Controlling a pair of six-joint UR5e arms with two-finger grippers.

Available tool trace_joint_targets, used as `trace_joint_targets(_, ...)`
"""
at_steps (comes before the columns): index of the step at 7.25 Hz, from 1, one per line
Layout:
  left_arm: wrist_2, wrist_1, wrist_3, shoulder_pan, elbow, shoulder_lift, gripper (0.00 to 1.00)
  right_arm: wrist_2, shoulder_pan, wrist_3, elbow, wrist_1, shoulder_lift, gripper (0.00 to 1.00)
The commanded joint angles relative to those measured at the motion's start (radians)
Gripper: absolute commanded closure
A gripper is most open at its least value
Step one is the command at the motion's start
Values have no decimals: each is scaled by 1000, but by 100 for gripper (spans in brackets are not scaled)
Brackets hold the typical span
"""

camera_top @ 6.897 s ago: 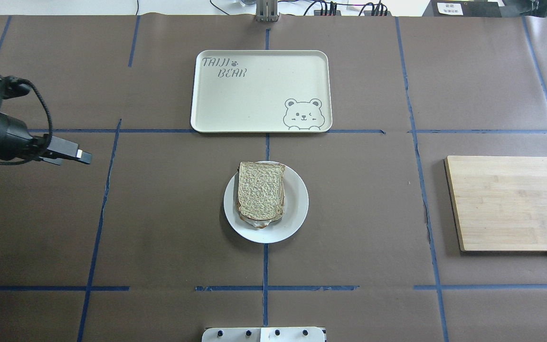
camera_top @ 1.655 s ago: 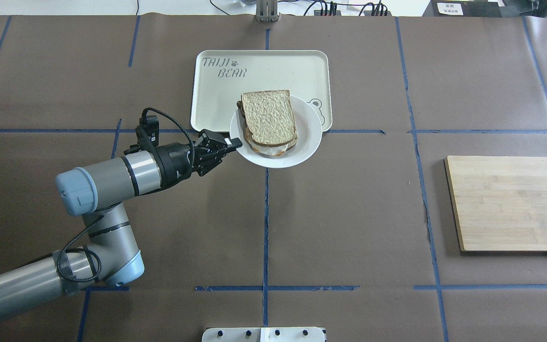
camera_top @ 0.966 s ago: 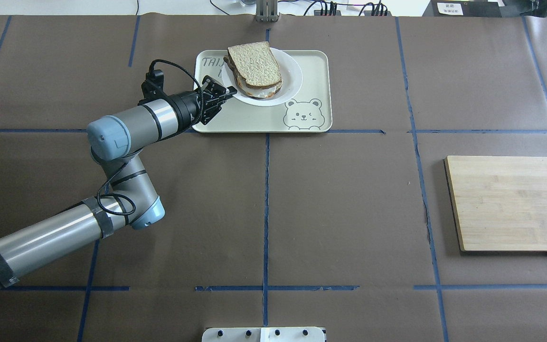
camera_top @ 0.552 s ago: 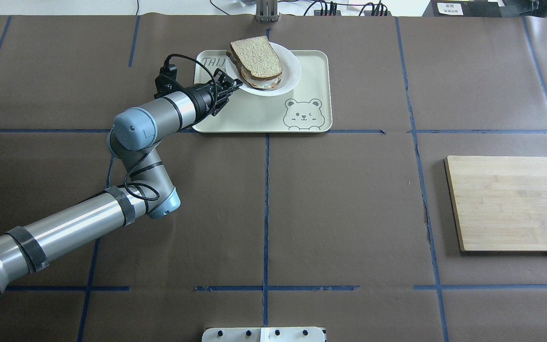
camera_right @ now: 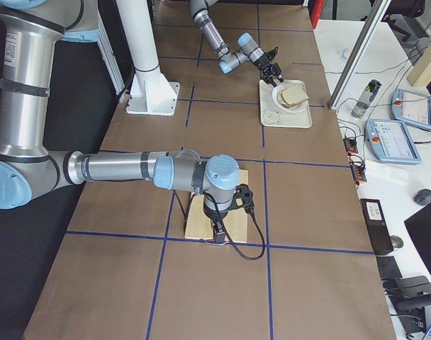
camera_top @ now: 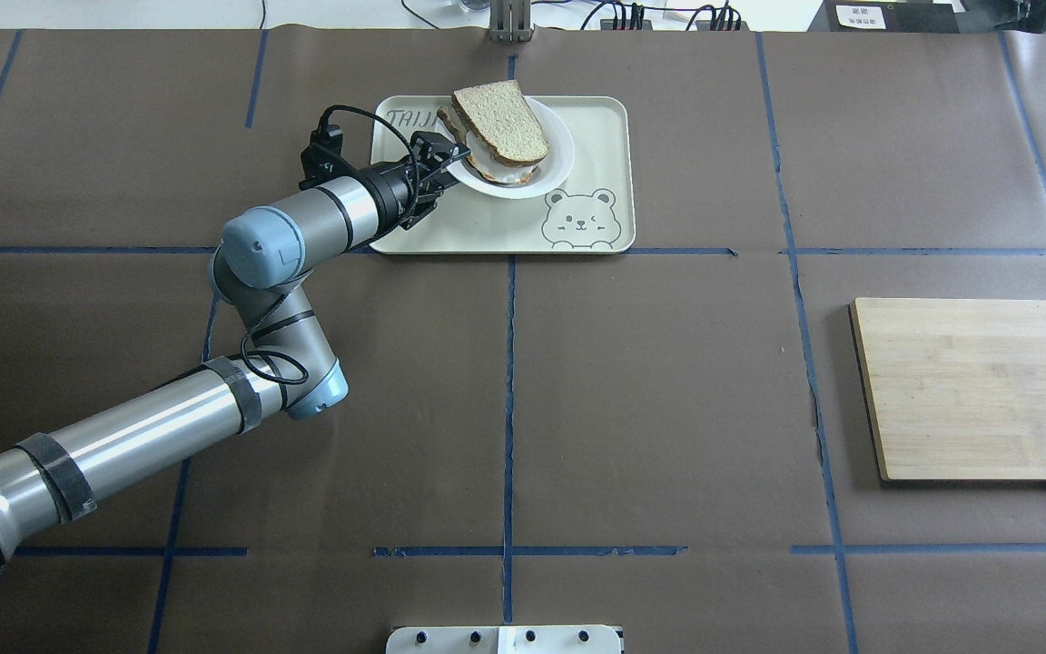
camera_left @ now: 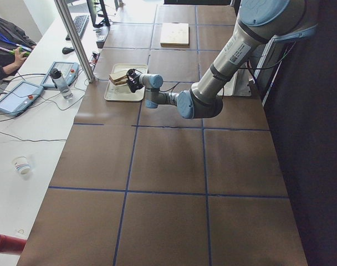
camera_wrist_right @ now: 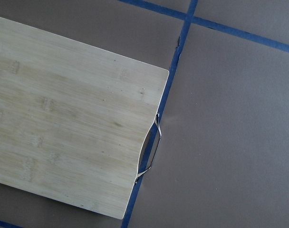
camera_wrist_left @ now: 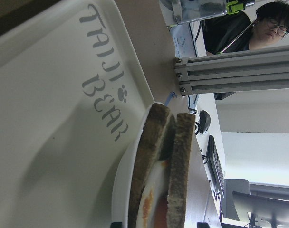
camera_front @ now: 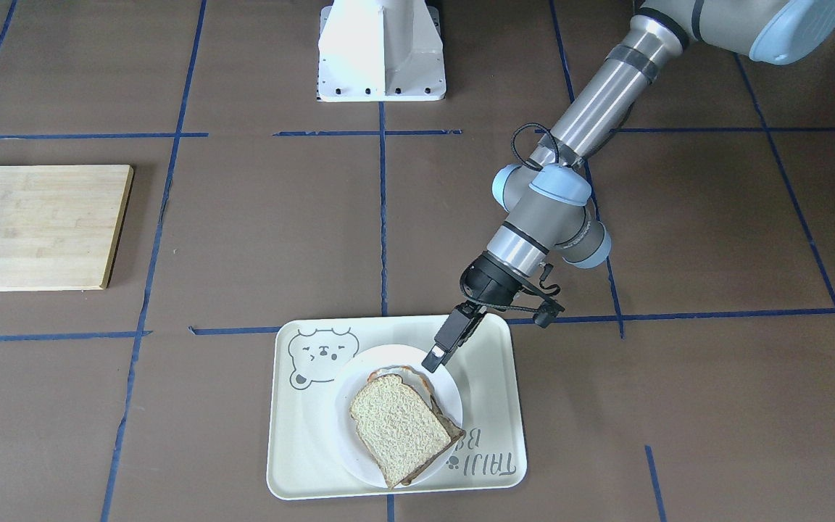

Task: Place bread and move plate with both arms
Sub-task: 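Carry the plate with the left gripper onto the bear tray, then lower the plate onto the tray and open the left gripper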

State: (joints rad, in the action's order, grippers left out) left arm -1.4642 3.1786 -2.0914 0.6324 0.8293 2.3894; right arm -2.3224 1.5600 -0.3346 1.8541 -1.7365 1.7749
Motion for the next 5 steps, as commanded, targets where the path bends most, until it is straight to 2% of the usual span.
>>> trace_joint_targets(1,-68,-15,8,4,126,-70,0,0,0,0,-1,0,0,0)
trace_joint_targets(2,-99,-41,10,7,167,-96,0,0,0,-1,-3,0,0,0)
trace_joint_targets(3,-176,-92,19,35,197,-111,0,0,0,-1,-3,0,0,0)
trace_joint_targets(4,-288,-186,83,73,261,-133,0,0,0,-1,-3,0,0,0)
trace_joint_targets(5,-329,-288,167,85,352,-172,0,0,0,0,-3,0,0,0)
